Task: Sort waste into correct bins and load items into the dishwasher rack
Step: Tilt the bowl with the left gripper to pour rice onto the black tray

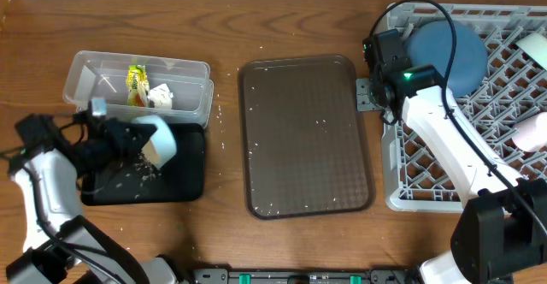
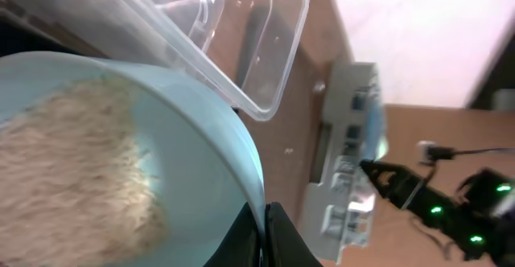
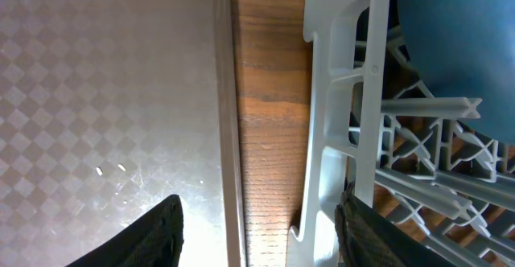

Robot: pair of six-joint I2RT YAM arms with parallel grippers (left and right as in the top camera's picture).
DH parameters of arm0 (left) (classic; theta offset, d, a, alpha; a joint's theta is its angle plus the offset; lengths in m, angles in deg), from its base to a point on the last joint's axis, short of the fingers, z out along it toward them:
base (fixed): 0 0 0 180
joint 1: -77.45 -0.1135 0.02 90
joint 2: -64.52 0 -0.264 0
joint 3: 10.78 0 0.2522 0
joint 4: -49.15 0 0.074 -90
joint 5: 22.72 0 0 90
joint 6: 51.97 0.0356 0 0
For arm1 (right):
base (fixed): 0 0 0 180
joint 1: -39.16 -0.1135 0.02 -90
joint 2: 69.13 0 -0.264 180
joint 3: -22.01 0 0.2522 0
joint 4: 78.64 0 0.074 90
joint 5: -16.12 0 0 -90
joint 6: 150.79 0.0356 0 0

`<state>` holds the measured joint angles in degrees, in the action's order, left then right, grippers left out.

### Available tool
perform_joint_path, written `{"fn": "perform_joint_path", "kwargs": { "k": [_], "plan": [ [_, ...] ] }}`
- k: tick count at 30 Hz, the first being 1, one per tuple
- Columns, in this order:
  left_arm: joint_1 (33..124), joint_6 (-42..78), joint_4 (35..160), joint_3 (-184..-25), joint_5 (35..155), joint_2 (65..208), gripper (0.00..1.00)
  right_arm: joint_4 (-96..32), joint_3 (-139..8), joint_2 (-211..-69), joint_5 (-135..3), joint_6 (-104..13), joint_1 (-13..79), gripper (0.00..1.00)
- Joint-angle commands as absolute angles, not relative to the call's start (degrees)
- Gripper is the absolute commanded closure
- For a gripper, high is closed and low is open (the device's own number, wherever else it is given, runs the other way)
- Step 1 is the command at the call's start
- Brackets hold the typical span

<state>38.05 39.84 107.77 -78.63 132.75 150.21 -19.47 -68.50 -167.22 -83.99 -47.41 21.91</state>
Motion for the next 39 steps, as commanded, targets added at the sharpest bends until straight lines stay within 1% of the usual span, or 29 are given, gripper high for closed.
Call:
{"fn": "perform_joint_path", "kwargs": {
  "k": [1, 6, 9, 23, 25, 28, 30, 32, 33, 34, 36, 37, 39],
  "plan": [
    [35.1, 41.4, 106.0, -75.9, 144.7, 149.5, 0.94, -19.3, -68.4, -167.7, -84.4, -47.6, 22.4, 0.4],
    [33.3, 41.5, 105.8, -74.7, 150.8, 149.8, 0.94, -19.2, -68.4, -167.7, -84.4, -47.6, 22.4, 0.4],
    [33.3, 43.2, 105.3, -74.7, 156.9, 149.8, 0.94, -19.2, -68.4, -167.7, -84.4, -47.6, 22.4, 0.4],
    [33.3, 43.4, 105.2, -74.6, 157.4, 149.8, 0.94, -19.1, -68.4, -167.7, -84.4, -47.6, 22.4, 0.41],
    [33.3, 43.4, 104.6, -74.6, 156.2, 149.8, 0.94, -19.2, -68.4, -167.7, -84.4, -47.6, 22.4, 0.4],
    [33.3, 43.3, 103.7, -74.6, 145.4, 149.8, 0.94, -19.2, -68.4, -167.7, -84.4, -47.6, 22.4, 0.4],
    [33.3, 40.4, 103.8, -74.6, 139.9, 149.9, 0.94, -19.1, -68.4, -167.7, -84.4, -47.6, 22.4, 0.41],
    [33.3, 38.0, 103.7, -74.6, 139.1, 149.9, 0.94, -19.0, -68.4, -167.7, -84.4, -47.6, 22.4, 0.41],
    [33.3, 37.1, 103.7, -74.6, 140.0, 149.9, 0.94, -19.0, -68.4, -167.7, -84.4, -47.6, 22.4, 0.41],
    [33.3, 37.6, 103.7, -74.6, 143.5, 149.9, 0.94, -19.0, -68.4, -167.7, -84.4, -47.6, 22.4, 0.4],
    [33.4, 44.6, 103.8, -74.6, 155.1, 149.9, 0.94, -19.0, -68.4, -167.7, -84.4, -47.6, 22.4, 0.4],
    [33.4, 45.9, 104.3, -74.7, 157.3, 149.9, 0.94, -18.9, -68.4, -167.7, -84.4, -47.6, 22.4, 0.4],
    [33.4, 45.9, 103.5, -74.7, 156.0, 149.9, 0.94, -18.8, -68.4, -167.7, -84.4, -47.6, 22.4, 0.4]
  ]
}}
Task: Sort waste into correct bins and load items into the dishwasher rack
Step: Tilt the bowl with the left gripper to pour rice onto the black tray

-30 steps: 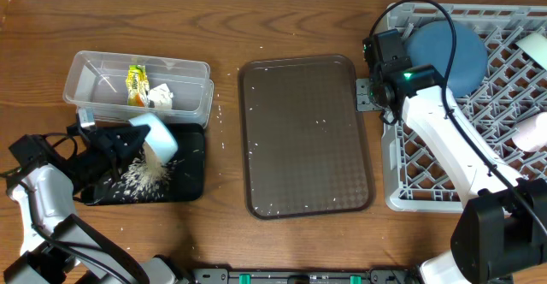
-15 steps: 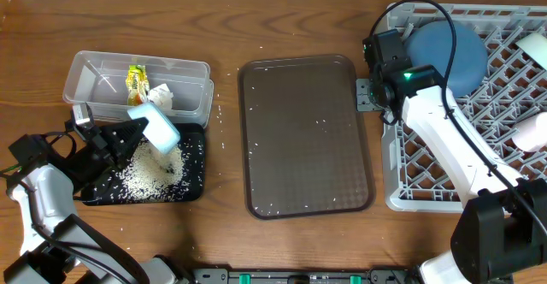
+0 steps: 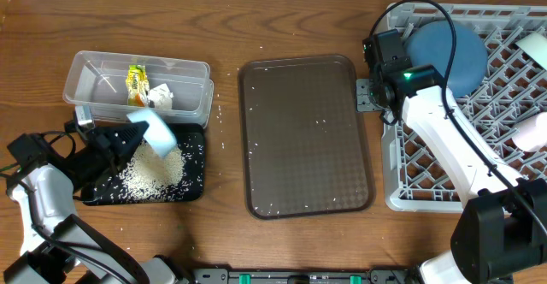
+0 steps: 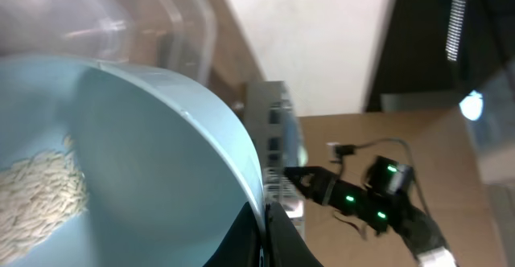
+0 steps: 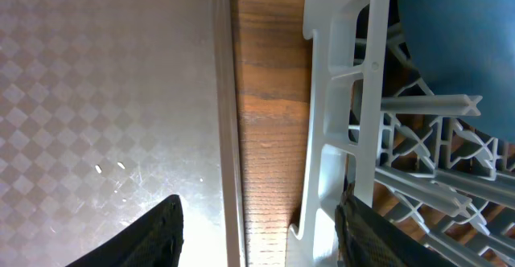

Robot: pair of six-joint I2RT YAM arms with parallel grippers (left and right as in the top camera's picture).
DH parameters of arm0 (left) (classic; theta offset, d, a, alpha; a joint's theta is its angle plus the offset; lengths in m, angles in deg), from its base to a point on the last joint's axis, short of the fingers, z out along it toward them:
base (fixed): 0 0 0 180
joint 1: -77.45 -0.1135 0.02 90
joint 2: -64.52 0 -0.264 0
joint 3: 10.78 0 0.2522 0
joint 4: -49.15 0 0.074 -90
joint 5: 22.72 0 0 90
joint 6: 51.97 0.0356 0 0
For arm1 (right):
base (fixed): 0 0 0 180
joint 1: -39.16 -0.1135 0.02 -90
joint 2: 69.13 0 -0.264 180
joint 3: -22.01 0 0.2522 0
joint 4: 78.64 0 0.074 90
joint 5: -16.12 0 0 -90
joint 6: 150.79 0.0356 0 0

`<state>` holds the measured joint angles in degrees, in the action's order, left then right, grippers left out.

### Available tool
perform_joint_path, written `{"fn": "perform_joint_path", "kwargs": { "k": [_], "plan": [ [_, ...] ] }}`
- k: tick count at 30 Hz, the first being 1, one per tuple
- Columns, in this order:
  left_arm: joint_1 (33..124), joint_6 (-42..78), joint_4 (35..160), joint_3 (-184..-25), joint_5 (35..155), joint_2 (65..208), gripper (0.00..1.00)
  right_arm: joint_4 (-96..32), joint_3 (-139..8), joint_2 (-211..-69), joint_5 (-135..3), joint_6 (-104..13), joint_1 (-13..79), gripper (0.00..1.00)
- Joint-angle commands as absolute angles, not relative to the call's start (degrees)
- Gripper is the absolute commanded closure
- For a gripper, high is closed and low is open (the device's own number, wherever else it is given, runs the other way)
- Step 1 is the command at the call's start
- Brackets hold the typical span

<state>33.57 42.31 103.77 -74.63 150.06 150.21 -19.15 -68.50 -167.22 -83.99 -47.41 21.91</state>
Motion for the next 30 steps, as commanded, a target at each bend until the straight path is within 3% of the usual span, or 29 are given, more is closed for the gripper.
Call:
{"fn": "perform_joint_path", "kwargs": {
  "k": [1, 4, 7, 9, 14, 16, 18, 22, 23, 25, 26, 30],
  "plan": [
    [33.3, 45.9, 103.5, -74.7, 153.8, 149.9, 0.94, -18.8, -68.4, -167.7, -84.4, -47.6, 22.4, 0.4],
    [33.3, 40.6, 103.5, -74.7, 146.5, 149.9, 0.94, -18.8, -68.4, -167.7, -84.4, -47.6, 22.4, 0.41],
    [33.4, 42.6, 104.2, -74.7, 157.4, 149.9, 0.94, -18.8, -68.4, -167.7, -84.4, -47.6, 22.4, 0.4],
    [33.5, 43.4, 104.2, -75.1, 157.0, 149.6, 0.94, -18.7, -68.4, -167.7, -84.4, -47.6, 22.4, 0.4],
    [33.4, 36.7, 102.9, -75.0, 144.1, 149.9, 0.94, -18.8, -68.4, -167.7, -84.4, -47.6, 22.4, 0.4],
    [33.5, 43.2, 103.5, -75.0, 157.5, 149.8, 0.94, -18.6, -68.4, -167.7, -84.4, -47.6, 22.4, 0.4],
    [33.6, 43.5, 103.7, -75.3, 156.8, 149.4, 0.94, -18.6, -68.4, -167.7, -84.4, -47.6, 22.4, 0.4],
    [33.5, 38.0, 102.7, -75.3, 139.8, 149.8, 0.94, -18.8, -68.4, -167.7, -84.4, -47.6, 22.4, 0.4],
    [33.5, 36.4, 102.8, -75.2, 140.8, 149.9, 0.94, -18.8, -68.4, -167.7, -84.4, -47.6, 22.4, 0.4],
    [33.7, 44.0, 102.9, -75.2, 156.9, 149.8, 0.94, -18.6, -68.4, -167.7, -84.4, -47.6, 22.4, 0.4],
    [33.8, 44.1, 103.8, -75.4, 157.0, 149.7, 0.94, -18.5, -68.4, -167.7, -84.4, -47.6, 22.4, 0.4],
    [33.8, 40.0, 102.3, -75.5, 142.9, 149.7, 0.94, -18.7, -68.4, -167.7, -84.4, -47.6, 22.4, 0.4]
  ]
}}
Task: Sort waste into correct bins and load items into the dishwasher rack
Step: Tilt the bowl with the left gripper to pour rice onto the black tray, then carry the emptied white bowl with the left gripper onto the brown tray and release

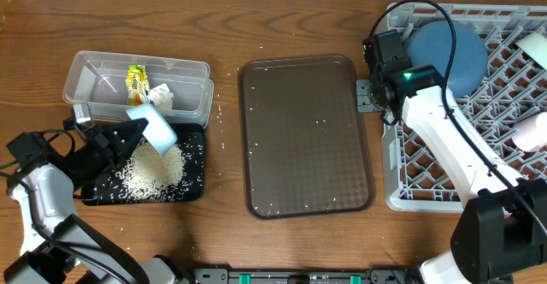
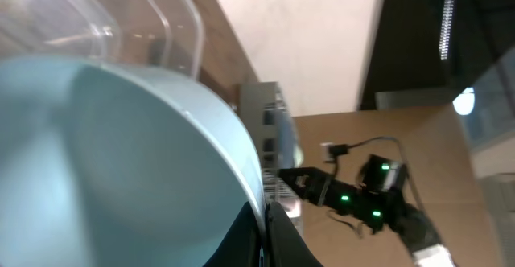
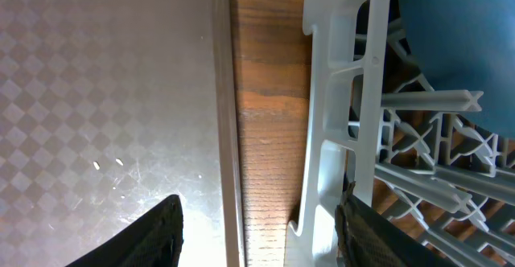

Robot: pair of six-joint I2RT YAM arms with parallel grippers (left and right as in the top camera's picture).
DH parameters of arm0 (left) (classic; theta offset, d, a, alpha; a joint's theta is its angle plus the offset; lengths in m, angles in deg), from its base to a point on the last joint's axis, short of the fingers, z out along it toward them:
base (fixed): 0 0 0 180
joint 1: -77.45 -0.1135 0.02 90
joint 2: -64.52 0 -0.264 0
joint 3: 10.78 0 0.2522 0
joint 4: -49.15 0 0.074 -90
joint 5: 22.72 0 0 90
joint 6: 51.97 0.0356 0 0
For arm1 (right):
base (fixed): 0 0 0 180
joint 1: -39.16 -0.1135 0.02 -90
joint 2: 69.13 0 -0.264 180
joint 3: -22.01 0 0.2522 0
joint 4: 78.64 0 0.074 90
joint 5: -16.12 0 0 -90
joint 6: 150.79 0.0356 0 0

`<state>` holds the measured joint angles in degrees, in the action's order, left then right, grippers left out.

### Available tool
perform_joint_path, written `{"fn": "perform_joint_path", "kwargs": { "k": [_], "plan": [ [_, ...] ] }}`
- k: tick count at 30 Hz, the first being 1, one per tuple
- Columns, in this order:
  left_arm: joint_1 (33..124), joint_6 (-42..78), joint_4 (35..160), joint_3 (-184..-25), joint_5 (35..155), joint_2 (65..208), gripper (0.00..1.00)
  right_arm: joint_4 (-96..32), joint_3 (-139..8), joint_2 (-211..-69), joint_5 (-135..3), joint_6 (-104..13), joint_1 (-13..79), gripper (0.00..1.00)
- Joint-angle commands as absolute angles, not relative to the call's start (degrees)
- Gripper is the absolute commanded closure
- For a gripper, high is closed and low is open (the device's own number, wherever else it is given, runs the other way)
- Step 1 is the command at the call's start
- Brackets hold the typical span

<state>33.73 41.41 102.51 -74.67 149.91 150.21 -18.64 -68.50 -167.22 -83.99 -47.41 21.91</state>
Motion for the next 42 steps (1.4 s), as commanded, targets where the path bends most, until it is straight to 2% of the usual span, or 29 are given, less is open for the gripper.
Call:
{"fn": "perform_joint_path", "kwargs": {
  "k": [1, 4, 6, 9, 17, 23, 28, 34, 37, 42],
  "plan": [
    [33.8, 37.5, 102.6, -75.5, 141.2, 149.9, 0.94, -18.7, -68.4, -167.7, -84.4, -47.6, 22.4, 0.4],
    [34.2, 48.7, 106.1, -75.5, 157.3, 149.8, 0.94, -18.5, -68.4, -167.7, -84.4, -47.6, 22.4, 0.4],
    [34.3, 49.3, 105.3, -75.7, 154.3, 149.6, 0.94, -18.6, -68.4, -167.7, -84.4, -47.6, 22.4, 0.4],
    [34.5, 41.5, 104.5, -75.7, 144.3, 149.8, 0.94, -18.8, -68.4, -167.7, -84.4, -47.6, 22.4, 0.4],
    [41.4, 42.4, 106.5, -76.0, 146.4, 145.2, 0.94, -19.0, -68.4, -167.7, -84.4, -47.6, 22.4, 0.4],
    [55.3, 35.0, 104.4, -78.4, 127.4, 137.9, 0.94, -19.2, -68.4, -167.7, -84.4, -47.6, 22.4, 0.39],
    [70.6, 30.0, 93.8, -78.4, 116.3, 136.1, 0.92, -19.5, -68.4, -167.7, -84.4, -47.5, 22.4, 0.39],
    [89.1, 29.1, 83.1, -78.4, 93.1, 140.6, 0.93, -19.4, -68.4, -167.7, -84.4, -47.5, 22.4, 0.4],
    [96.1, 29.1, 77.4, -78.4, 87.0, 145.1, 0.94, -19.4, -68.4, -167.7, -84.4, -47.5, 22.4, 0.4],
    [103.9, 29.1, 68.8, -78.4, 86.0, 152.9, 0.94, -19.4, -68.4, -167.7, -84.4, -47.5, 22.4, 0.39]
  ]
}}
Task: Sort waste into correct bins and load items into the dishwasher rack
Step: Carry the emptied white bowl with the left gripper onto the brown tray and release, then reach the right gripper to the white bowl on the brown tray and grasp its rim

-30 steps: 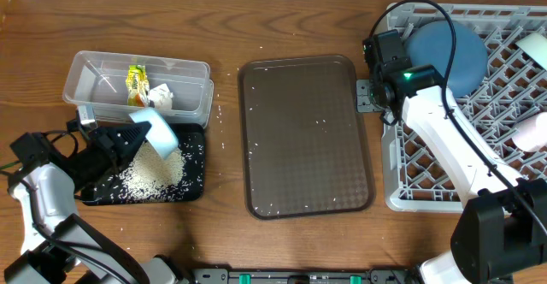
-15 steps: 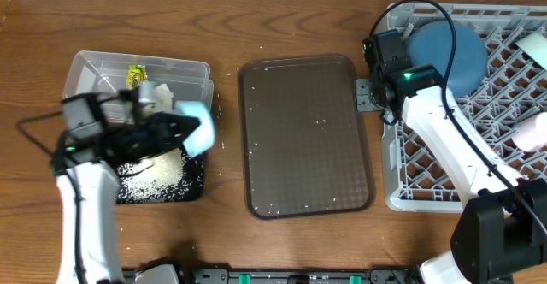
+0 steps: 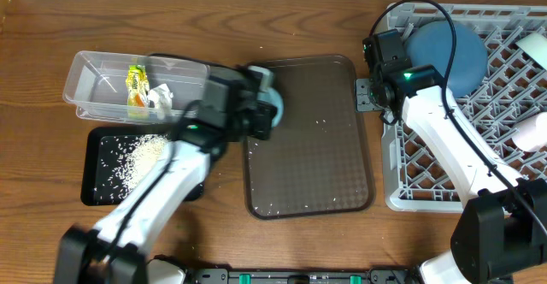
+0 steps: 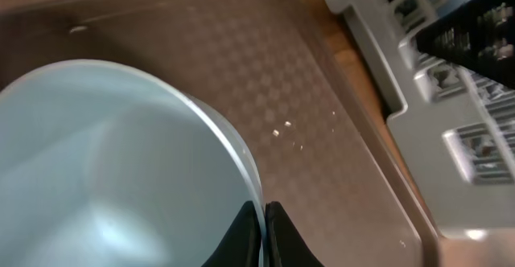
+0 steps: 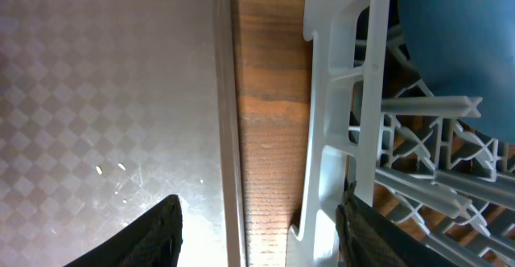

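My left gripper (image 3: 259,113) is shut on the rim of an empty light blue bowl (image 3: 272,106), held over the left far corner of the brown tray (image 3: 308,164). In the left wrist view the bowl (image 4: 121,170) fills the left side, with the fingertips (image 4: 263,231) pinching its rim. A pile of rice (image 3: 141,151) lies on the black tray (image 3: 102,190). The clear bin (image 3: 192,70) holds a yellow wrapper (image 3: 135,80) and white scraps. My right gripper (image 5: 257,235) stands open over the gap between the brown tray and the white dishwasher rack (image 3: 395,177).
A round blue plate (image 3: 451,49) stands in the rack's far left part, with pale items (image 3: 530,134) at its right side. Stray rice grains dot the brown tray and the wood table (image 3: 282,19). The right arm (image 3: 444,139) crosses the rack's left edge.
My left gripper has moved right with the empty bowl, from above the black tray to over the brown tray's left far corner. The right arm has not moved.
My left gripper held the bowl full of rice tilted over the black tray. Then rice lay heaped on that tray and the bowl was nearly empty, then fully empty. Now the empty bowl is over the brown tray. The right gripper stayed open by the rack.
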Robot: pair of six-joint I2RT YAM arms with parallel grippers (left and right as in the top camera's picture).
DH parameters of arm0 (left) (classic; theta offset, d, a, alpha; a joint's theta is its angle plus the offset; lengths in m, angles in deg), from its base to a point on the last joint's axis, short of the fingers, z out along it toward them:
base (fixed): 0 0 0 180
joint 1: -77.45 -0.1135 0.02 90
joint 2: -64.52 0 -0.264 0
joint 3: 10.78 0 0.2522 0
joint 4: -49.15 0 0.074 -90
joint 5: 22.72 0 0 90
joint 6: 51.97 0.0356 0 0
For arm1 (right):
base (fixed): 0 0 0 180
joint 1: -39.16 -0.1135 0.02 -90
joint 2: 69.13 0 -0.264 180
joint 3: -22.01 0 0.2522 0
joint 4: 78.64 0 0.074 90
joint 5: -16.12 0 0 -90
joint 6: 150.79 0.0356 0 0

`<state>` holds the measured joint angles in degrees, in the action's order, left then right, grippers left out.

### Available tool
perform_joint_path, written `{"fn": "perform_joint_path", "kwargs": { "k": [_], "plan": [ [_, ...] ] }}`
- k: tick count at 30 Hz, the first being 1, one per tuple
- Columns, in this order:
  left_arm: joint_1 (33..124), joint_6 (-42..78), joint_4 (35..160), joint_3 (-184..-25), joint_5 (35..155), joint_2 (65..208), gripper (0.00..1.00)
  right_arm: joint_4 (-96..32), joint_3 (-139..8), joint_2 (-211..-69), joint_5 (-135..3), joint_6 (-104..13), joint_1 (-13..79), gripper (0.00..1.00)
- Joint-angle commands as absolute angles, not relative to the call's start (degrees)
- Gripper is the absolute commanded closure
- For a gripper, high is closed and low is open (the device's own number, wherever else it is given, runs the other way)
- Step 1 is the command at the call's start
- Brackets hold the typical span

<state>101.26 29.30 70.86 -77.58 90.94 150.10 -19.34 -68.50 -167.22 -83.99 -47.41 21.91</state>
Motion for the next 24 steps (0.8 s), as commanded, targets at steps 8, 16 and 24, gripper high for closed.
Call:
{"fn": "perform_joint_path", "kwargs": {
  "k": [8, 16, 24],
  "plan": [
    [107.6, 29.1, 63.2, -78.4, 86.0, 156.8, 0.74, -19.5, -68.4, -167.7, -84.4, -47.6, 22.4, 0.39],
    [103.3, 29.1, 70.8, -78.5, 86.0, 147.2, 0.45, -24.7, -68.4, -167.7, -76.8, -47.6, 22.4, 0.34],
    [92.7, 29.1, 89.9, -78.5, 86.0, 137.3, 0.43, -28.4, -68.3, -167.7, -67.4, -50.3, 20.8, 0.39]
  ]
}}
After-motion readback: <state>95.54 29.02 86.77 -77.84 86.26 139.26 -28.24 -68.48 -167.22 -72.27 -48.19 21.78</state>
